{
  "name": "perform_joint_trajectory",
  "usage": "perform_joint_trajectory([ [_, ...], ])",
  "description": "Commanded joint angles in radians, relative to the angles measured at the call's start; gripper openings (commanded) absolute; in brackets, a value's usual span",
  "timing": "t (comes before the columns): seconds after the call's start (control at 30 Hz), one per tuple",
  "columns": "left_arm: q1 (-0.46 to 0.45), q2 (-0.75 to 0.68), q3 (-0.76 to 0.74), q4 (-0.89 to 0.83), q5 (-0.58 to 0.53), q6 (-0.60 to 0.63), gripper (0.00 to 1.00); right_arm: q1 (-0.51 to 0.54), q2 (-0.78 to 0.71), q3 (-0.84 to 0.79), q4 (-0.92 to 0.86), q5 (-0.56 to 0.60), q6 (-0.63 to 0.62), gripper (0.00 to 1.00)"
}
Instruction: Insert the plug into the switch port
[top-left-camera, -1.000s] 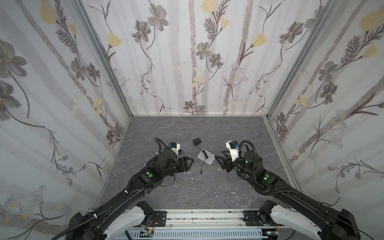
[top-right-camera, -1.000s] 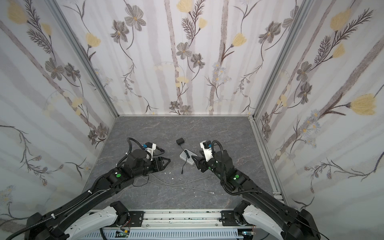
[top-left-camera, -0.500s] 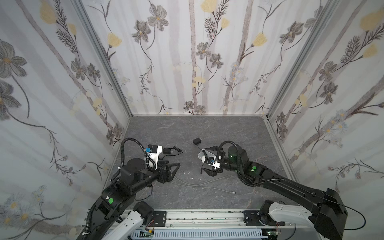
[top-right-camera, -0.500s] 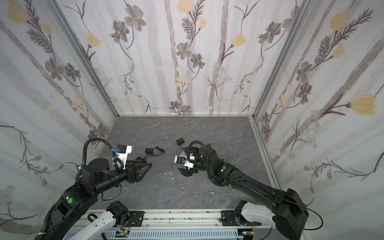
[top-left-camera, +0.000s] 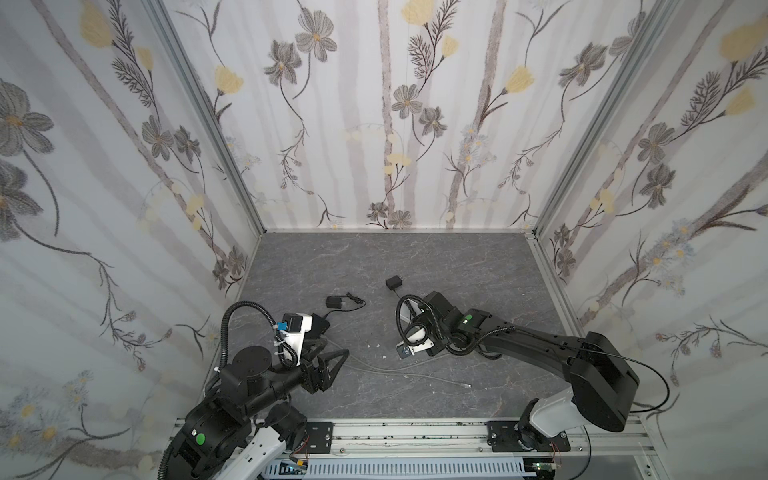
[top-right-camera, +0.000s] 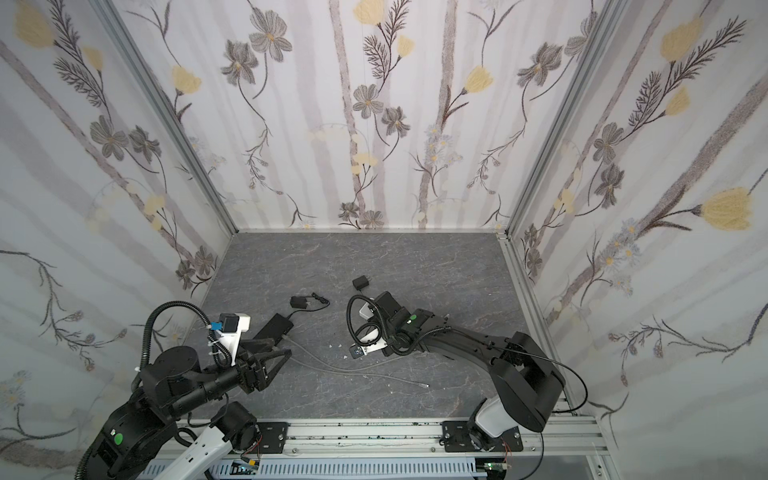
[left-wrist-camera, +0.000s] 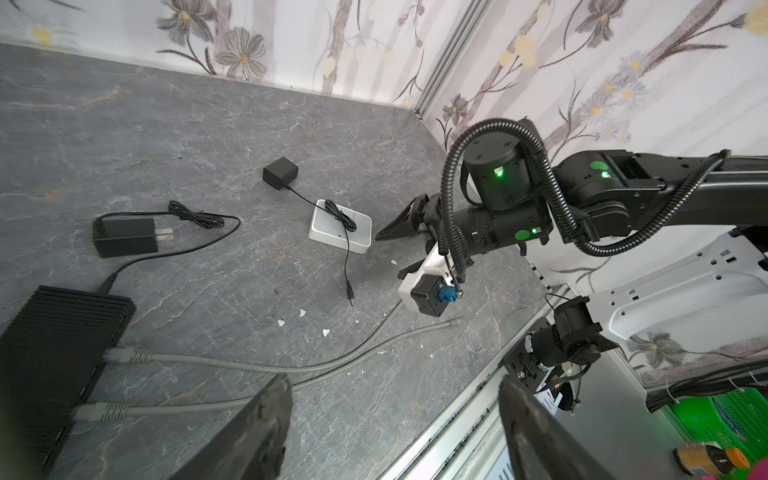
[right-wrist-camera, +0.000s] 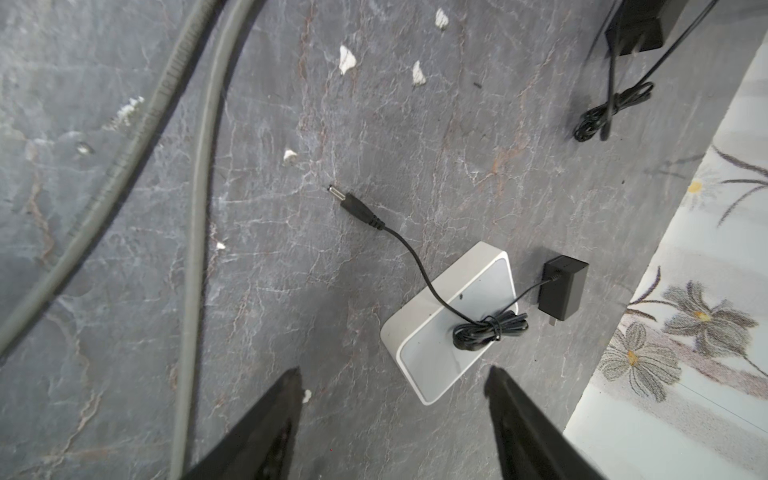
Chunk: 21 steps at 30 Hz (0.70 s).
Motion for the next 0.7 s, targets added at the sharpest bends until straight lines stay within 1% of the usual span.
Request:
perform_joint_trajectory([
  [0.0,0.005,-0.033,-0.008,0.019,-0.056,0.000,0.77,-0.005,0.056,0.036,0.007,0.010,-0.043,0.64],
  [0.13,0.008,-0.058,-0.018,0.032,-0.052,-0.006,0.77,-0.016,0.129,0.101,0.021,0.015,-0.009,0.63],
  [0.17,0.009,-0.057,-0.020,0.035,-0.052,-0.008,0.77,-0.013,0.148,0.126,0.002,0.009,-0.011,0.62],
  [0.23,0.012,-0.054,-0.021,0.037,-0.047,-0.009,0.77,-0.011,0.197,0.203,-0.060,-0.006,-0.025,0.54],
  [0.3,0.016,-0.051,-0.021,0.035,-0.051,-0.009,0.76,-0.010,0.260,0.286,-0.130,-0.002,-0.022,0.51],
  [0.37,0.026,-0.052,-0.018,0.029,-0.063,-0.009,0.76,-0.010,0.306,0.351,-0.174,-0.008,-0.006,0.52],
  [0.5,0.036,-0.063,-0.018,0.028,-0.067,-0.011,0.75,-0.004,0.339,0.383,-0.239,0.004,-0.022,0.53],
  [0.67,0.036,-0.074,-0.020,0.028,-0.069,-0.013,0.75,-0.001,0.371,0.382,-0.257,0.013,-0.007,0.51],
])
